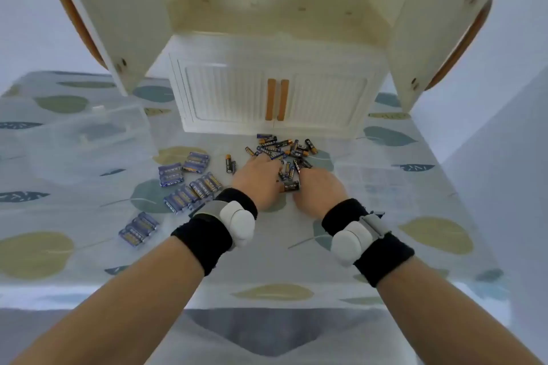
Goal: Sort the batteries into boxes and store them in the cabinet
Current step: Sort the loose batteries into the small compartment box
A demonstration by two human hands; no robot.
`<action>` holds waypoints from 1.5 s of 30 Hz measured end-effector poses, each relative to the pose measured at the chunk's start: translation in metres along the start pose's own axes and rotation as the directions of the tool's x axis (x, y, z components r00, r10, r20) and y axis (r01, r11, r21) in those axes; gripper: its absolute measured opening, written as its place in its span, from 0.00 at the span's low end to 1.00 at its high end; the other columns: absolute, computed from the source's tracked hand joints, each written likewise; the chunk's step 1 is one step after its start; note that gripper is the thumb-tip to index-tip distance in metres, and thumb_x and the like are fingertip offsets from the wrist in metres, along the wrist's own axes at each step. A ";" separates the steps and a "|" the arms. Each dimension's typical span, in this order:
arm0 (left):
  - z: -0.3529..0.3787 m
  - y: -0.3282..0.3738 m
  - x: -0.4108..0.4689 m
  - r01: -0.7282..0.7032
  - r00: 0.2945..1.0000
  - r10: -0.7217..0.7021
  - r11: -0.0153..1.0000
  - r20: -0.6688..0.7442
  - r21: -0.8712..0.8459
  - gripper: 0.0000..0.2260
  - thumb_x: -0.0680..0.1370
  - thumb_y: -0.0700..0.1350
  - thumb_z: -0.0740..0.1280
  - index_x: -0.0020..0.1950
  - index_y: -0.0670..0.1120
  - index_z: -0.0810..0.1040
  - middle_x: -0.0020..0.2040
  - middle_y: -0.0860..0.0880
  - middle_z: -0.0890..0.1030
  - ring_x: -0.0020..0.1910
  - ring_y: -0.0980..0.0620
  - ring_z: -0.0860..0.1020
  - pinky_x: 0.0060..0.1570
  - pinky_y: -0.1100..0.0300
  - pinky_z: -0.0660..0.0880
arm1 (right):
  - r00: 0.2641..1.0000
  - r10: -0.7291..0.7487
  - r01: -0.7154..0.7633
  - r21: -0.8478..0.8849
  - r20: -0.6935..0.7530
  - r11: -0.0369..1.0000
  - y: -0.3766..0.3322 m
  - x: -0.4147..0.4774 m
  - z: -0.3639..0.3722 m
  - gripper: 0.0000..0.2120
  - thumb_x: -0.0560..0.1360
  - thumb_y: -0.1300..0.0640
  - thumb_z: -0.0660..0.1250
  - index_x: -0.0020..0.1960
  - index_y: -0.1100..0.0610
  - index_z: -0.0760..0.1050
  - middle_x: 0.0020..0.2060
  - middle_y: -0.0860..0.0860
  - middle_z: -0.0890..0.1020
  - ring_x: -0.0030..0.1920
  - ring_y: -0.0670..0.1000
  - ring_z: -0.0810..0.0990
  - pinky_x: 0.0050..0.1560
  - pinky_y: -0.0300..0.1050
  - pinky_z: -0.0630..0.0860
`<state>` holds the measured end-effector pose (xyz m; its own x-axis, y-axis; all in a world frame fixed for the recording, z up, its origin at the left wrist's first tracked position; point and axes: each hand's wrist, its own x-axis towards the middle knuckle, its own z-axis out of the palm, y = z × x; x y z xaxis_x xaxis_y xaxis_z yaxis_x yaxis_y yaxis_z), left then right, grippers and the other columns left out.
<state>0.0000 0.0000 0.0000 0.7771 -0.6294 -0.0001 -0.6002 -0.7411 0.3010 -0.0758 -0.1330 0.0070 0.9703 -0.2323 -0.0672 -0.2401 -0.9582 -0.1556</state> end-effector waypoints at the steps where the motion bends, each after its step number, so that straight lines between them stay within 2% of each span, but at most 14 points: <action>1: 0.004 0.003 -0.003 -0.013 1.000 0.012 1.000 0.005 0.012 0.13 0.77 0.49 0.64 0.60 0.48 0.77 0.58 0.45 0.75 0.59 0.43 0.73 0.56 0.46 0.76 | 1.000 0.004 -0.004 0.003 -0.026 1.000 0.001 -0.002 0.005 0.04 0.75 0.59 0.61 0.46 0.58 0.73 0.46 0.57 0.81 0.47 0.60 0.81 0.44 0.50 0.77; 3: 0.012 0.005 -0.006 -0.030 0.998 0.032 0.999 -0.047 0.043 0.12 0.77 0.49 0.64 0.57 0.47 0.79 0.56 0.45 0.75 0.58 0.43 0.73 0.56 0.48 0.76 | 0.995 0.004 -0.001 0.034 -0.100 0.999 0.005 -0.004 0.011 0.03 0.76 0.60 0.61 0.47 0.58 0.73 0.46 0.58 0.80 0.47 0.60 0.80 0.45 0.51 0.77; 6: 0.015 0.009 -0.018 -0.046 0.994 0.053 0.996 -0.091 0.071 0.12 0.79 0.50 0.63 0.56 0.45 0.80 0.56 0.44 0.75 0.56 0.43 0.74 0.55 0.51 0.75 | 0.991 0.013 -0.005 0.057 -0.133 0.998 0.003 -0.012 0.014 0.02 0.76 0.62 0.61 0.47 0.57 0.69 0.47 0.58 0.80 0.47 0.61 0.80 0.43 0.50 0.75; 8: 0.014 0.008 -0.027 -0.047 0.993 0.052 0.998 -0.104 0.050 0.13 0.79 0.51 0.63 0.56 0.45 0.80 0.56 0.44 0.75 0.54 0.44 0.74 0.53 0.52 0.74 | 0.988 0.001 0.010 0.071 -0.155 0.997 0.001 -0.021 0.015 0.06 0.75 0.65 0.60 0.47 0.56 0.66 0.47 0.59 0.79 0.46 0.61 0.79 0.43 0.51 0.75; 11: 0.013 0.006 -0.031 -0.037 0.995 0.040 0.999 -0.088 0.037 0.13 0.80 0.51 0.64 0.55 0.44 0.81 0.56 0.44 0.75 0.53 0.45 0.76 0.53 0.55 0.73 | 0.979 -0.007 0.027 0.095 -0.203 0.995 -0.005 -0.027 0.019 0.10 0.74 0.65 0.61 0.53 0.57 0.69 0.49 0.58 0.77 0.46 0.61 0.78 0.41 0.51 0.74; 14: 0.013 0.003 -0.037 -0.022 0.992 0.026 0.999 -0.122 0.033 0.12 0.82 0.46 0.62 0.55 0.42 0.82 0.57 0.43 0.75 0.53 0.45 0.77 0.54 0.56 0.73 | 0.987 -0.048 0.064 0.104 -0.152 0.992 -0.013 -0.029 0.017 0.13 0.75 0.61 0.62 0.59 0.55 0.73 0.54 0.57 0.76 0.50 0.59 0.78 0.45 0.47 0.72; 18: 0.012 -0.003 -0.040 0.066 0.993 -0.065 0.998 -0.100 0.007 0.10 0.81 0.44 0.62 0.57 0.41 0.78 0.57 0.42 0.73 0.52 0.42 0.77 0.55 0.52 0.75 | 0.996 -0.044 0.050 0.090 -0.075 0.995 -0.012 -0.028 0.019 0.08 0.79 0.59 0.61 0.56 0.57 0.76 0.56 0.59 0.75 0.49 0.58 0.78 0.49 0.47 0.74; 22: 0.006 -0.004 -0.037 0.089 0.989 -0.082 0.994 -0.125 0.056 0.07 0.78 0.36 0.62 0.56 0.41 0.73 0.52 0.40 0.76 0.48 0.39 0.79 0.47 0.50 0.75 | 0.995 -0.026 0.037 0.120 -0.097 0.992 -0.008 -0.027 0.018 0.08 0.78 0.55 0.66 0.55 0.57 0.77 0.57 0.57 0.72 0.45 0.57 0.78 0.50 0.47 0.76; 24: 0.004 -0.005 -0.034 0.097 0.985 -0.089 0.994 -0.146 0.046 0.09 0.76 0.33 0.61 0.56 0.41 0.71 0.51 0.40 0.78 0.47 0.38 0.80 0.44 0.49 0.75 | 0.993 -0.032 0.045 0.116 -0.115 0.992 -0.008 -0.026 0.021 0.07 0.78 0.55 0.67 0.53 0.58 0.76 0.55 0.57 0.73 0.46 0.56 0.78 0.47 0.44 0.73; 29: -0.005 -0.012 -0.025 0.107 0.979 -0.104 0.994 -0.176 0.003 0.12 0.76 0.31 0.60 0.59 0.39 0.70 0.54 0.39 0.78 0.50 0.38 0.79 0.48 0.47 0.77 | 0.988 -0.065 0.073 0.056 -0.138 0.996 -0.008 -0.023 0.028 0.08 0.80 0.54 0.65 0.54 0.58 0.75 0.54 0.56 0.76 0.52 0.56 0.78 0.49 0.45 0.70; 33: -0.024 -0.030 -0.015 0.208 0.940 -0.212 0.977 -0.268 -0.046 0.14 0.76 0.31 0.61 0.61 0.38 0.71 0.56 0.38 0.73 0.50 0.38 0.78 0.49 0.49 0.76 | 0.990 -0.052 0.067 0.106 -0.134 0.992 -0.005 -0.022 0.030 0.08 0.79 0.53 0.65 0.55 0.57 0.74 0.54 0.54 0.76 0.52 0.55 0.77 0.51 0.45 0.70; 37: -0.033 -0.042 -0.009 0.352 0.928 -0.347 0.936 -0.134 0.017 0.13 0.78 0.34 0.61 0.63 0.38 0.70 0.60 0.36 0.72 0.54 0.36 0.77 0.52 0.49 0.75 | 0.995 -0.039 0.050 0.118 -0.097 0.992 -0.002 -0.021 0.030 0.09 0.80 0.55 0.64 0.57 0.57 0.75 0.57 0.54 0.75 0.54 0.55 0.77 0.54 0.47 0.73; 42: -0.029 -0.038 -0.004 0.285 0.958 -0.281 0.949 -0.047 0.133 0.08 0.80 0.37 0.59 0.56 0.37 0.75 0.56 0.37 0.80 0.55 0.38 0.79 0.49 0.51 0.75 | 0.998 -0.039 0.045 0.096 -0.057 0.994 -0.006 -0.023 0.027 0.07 0.81 0.58 0.62 0.56 0.59 0.75 0.57 0.57 0.74 0.54 0.56 0.77 0.51 0.44 0.71; 45: -0.032 -0.032 -0.004 0.285 0.958 -0.278 0.945 -0.066 0.163 0.09 0.79 0.36 0.60 0.58 0.38 0.74 0.56 0.38 0.80 0.55 0.38 0.79 0.51 0.51 0.76 | 0.999 -0.039 0.040 0.059 -0.019 0.997 -0.010 -0.024 0.023 0.05 0.80 0.62 0.61 0.52 0.60 0.75 0.56 0.58 0.76 0.55 0.56 0.76 0.48 0.43 0.68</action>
<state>0.0223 0.0332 0.0208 0.9240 -0.3819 -0.0203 -0.3764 -0.9175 0.1286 -0.0976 -0.1143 -0.0128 0.9794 -0.1976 -0.0421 -0.2020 -0.9552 -0.2162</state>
